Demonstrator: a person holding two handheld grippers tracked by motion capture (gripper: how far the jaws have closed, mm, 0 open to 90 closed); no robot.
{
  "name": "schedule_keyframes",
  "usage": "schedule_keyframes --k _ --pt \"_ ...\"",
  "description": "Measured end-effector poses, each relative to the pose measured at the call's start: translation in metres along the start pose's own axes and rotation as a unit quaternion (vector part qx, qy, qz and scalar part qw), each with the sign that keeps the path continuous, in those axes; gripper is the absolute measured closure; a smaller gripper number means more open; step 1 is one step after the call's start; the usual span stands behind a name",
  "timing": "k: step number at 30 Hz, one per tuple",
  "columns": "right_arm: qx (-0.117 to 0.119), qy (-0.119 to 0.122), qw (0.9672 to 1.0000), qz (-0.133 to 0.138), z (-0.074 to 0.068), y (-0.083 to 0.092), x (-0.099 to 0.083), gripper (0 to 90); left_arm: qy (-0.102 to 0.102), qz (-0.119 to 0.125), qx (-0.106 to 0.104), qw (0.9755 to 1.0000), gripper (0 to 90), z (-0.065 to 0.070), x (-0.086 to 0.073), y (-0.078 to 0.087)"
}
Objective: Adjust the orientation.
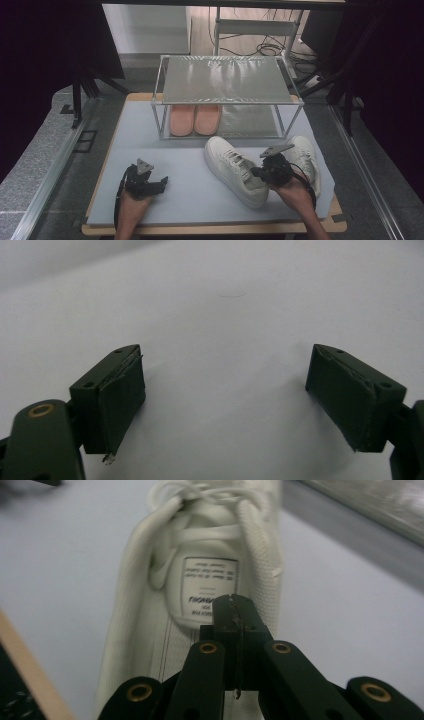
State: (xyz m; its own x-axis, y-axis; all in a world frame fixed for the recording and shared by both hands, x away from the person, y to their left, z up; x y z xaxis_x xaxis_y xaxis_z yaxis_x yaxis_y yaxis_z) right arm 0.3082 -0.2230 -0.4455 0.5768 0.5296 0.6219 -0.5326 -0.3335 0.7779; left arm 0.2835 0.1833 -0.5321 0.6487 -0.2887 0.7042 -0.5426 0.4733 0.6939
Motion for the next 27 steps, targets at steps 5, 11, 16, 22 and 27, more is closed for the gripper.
schedule_keyframes --k 5,11,16,22,27 --pt "0.012 -0.008 0.9999 0.002 0.008 0.005 0.001 88.2 0.0 0.0 0.0 1.0 16.0 0.0 0.0 0.0" --pt "-0.001 0.0 1.0 0.002 0.02 0.025 0.009 78.2 0.0 -0.001 0.0 1.0 16.0 0.0 0.0 0.0" --pt "0.0 0.024 0.9995 -0.023 0.027 0.021 0.012 69.1 -0.002 -0.001 0.0 1.0 16.0 0.0 0.0 0.0" --pt "0.008 0.04 0.998 -0.047 0.028 0.006 0.007 64.6 -0.003 -0.002 0.0 1.0 16.0 0.0 0.0 0.0" --pt "0.012 0.058 0.9967 -0.056 0.026 -0.002 0.009 64.1 -0.001 -0.002 0.0 1.0 16.0 0.0 0.0 0.0"
Point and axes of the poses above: each handheld gripper's, and its own axes: y roughly backward along the jaws, x roughly out of its top, z roughly to its right, the point moved 1 cm from there along -y, roughly forward along the jaws, and after that the axes turned 11 degrees about -x, right-handed, at the moved point
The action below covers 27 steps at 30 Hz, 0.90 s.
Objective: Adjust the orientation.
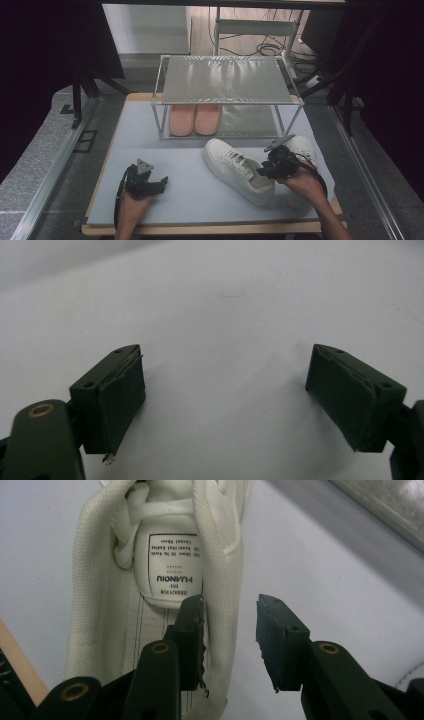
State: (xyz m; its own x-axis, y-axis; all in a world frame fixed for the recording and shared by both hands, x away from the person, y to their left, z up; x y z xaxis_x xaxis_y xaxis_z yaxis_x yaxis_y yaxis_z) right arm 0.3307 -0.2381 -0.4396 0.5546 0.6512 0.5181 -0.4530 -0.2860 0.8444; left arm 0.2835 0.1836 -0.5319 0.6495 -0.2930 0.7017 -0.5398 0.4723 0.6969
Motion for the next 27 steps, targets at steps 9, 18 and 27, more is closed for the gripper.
schedule_keyframes --k 9,18,27 --pt "0.008 0.016 0.9995 -0.027 -0.002 -0.011 0.008 77.7 0.0 0.0 0.0 1.0 16.0 0.0 0.0 0.0" --pt "0.072 -0.057 0.9954 -0.027 0.005 -0.008 0.006 82.7 0.0 -0.001 0.0 1.0 16.0 0.0 0.0 0.0" --pt "0.114 -0.103 0.9881 -0.004 0.008 -0.002 0.008 83.1 0.0 -0.001 0.0 1.0 16.0 0.0 0.0 0.0"
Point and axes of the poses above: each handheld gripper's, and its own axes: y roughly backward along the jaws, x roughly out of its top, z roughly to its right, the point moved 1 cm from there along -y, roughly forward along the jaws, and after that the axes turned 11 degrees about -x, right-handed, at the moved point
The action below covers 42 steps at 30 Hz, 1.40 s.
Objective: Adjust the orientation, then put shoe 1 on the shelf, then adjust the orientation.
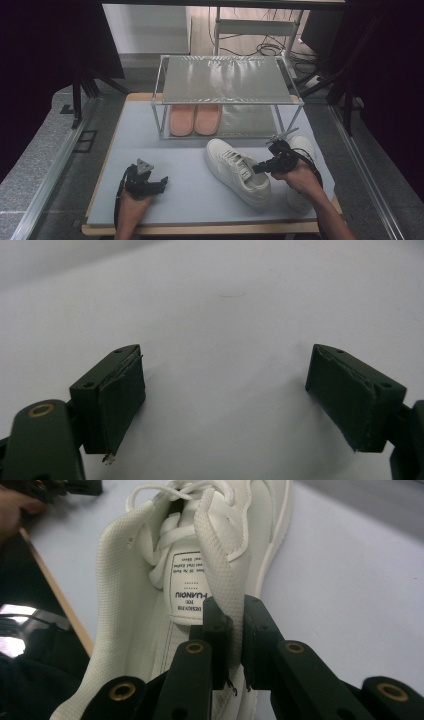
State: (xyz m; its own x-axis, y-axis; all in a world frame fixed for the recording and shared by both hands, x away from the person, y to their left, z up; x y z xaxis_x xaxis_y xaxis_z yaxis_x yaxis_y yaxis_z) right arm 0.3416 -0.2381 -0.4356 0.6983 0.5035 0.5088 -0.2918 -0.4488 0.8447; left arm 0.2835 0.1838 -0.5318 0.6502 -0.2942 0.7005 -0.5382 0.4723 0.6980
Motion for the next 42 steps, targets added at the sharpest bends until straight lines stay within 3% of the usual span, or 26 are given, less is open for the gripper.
schedule_keyframes --k 12,21,42 --pt "0.05 -0.04 0.9978 0.019 0.003 0.005 0.001 83.3 0.0 0.001 0.0 1.0 16.0 0.0 0.0 0.0" --pt "0.085 -0.063 0.9934 0.045 0.003 0.017 0.007 83.3 0.001 0.001 0.0 1.0 16.0 0.0 0.0 0.0" --pt "0.125 -0.078 0.986 0.079 -0.001 0.041 0.033 83.1 0.001 0.002 0.0 1.0 15.9 0.0 0.0 0.0"
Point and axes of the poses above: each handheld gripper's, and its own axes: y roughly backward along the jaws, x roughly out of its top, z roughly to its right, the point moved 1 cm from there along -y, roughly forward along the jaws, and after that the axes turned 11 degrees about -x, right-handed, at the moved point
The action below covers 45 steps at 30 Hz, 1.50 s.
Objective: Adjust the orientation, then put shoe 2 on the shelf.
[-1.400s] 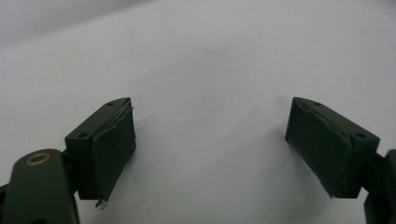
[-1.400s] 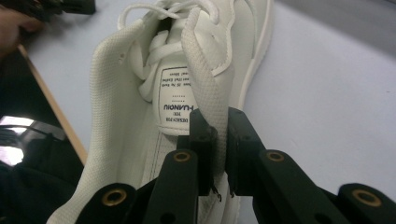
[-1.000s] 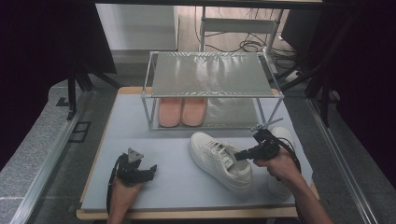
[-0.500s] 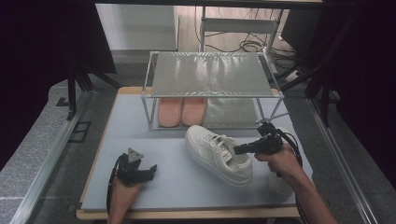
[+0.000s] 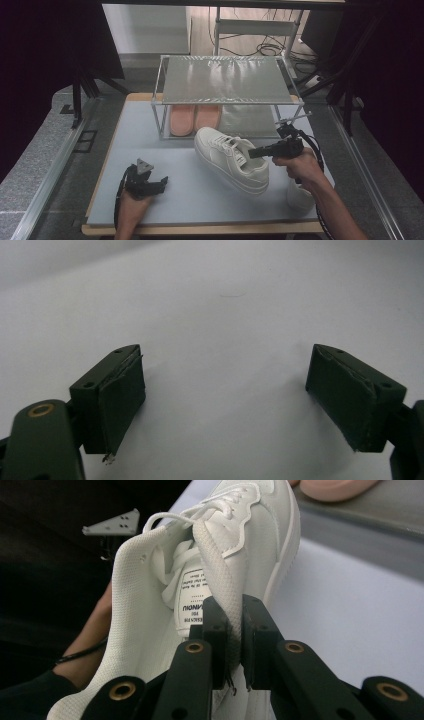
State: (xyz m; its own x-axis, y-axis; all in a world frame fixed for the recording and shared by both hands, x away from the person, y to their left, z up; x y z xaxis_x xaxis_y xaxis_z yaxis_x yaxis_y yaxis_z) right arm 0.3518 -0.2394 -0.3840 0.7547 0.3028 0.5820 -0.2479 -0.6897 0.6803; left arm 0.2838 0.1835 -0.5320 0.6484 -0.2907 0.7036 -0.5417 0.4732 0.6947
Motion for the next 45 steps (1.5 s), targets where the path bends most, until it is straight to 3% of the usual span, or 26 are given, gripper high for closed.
schedule_keyframes --k 26,35,45 --pt "0.053 -0.019 0.9978 0.034 -0.02 0.021 0.041 82.9 -0.001 -0.001 0.0 1.0 16.0 0.0 0.0 0.0" --pt "0.073 -0.024 0.9957 0.051 -0.026 0.029 0.054 82.8 -0.001 -0.001 0.0 1.0 16.0 0.0 0.0 0.0" --pt "0.079 -0.03 0.9937 0.074 -0.033 0.036 0.074 82.8 0.0 -0.001 -0.001 1.0 16.0 0.0 0.0 0.0"
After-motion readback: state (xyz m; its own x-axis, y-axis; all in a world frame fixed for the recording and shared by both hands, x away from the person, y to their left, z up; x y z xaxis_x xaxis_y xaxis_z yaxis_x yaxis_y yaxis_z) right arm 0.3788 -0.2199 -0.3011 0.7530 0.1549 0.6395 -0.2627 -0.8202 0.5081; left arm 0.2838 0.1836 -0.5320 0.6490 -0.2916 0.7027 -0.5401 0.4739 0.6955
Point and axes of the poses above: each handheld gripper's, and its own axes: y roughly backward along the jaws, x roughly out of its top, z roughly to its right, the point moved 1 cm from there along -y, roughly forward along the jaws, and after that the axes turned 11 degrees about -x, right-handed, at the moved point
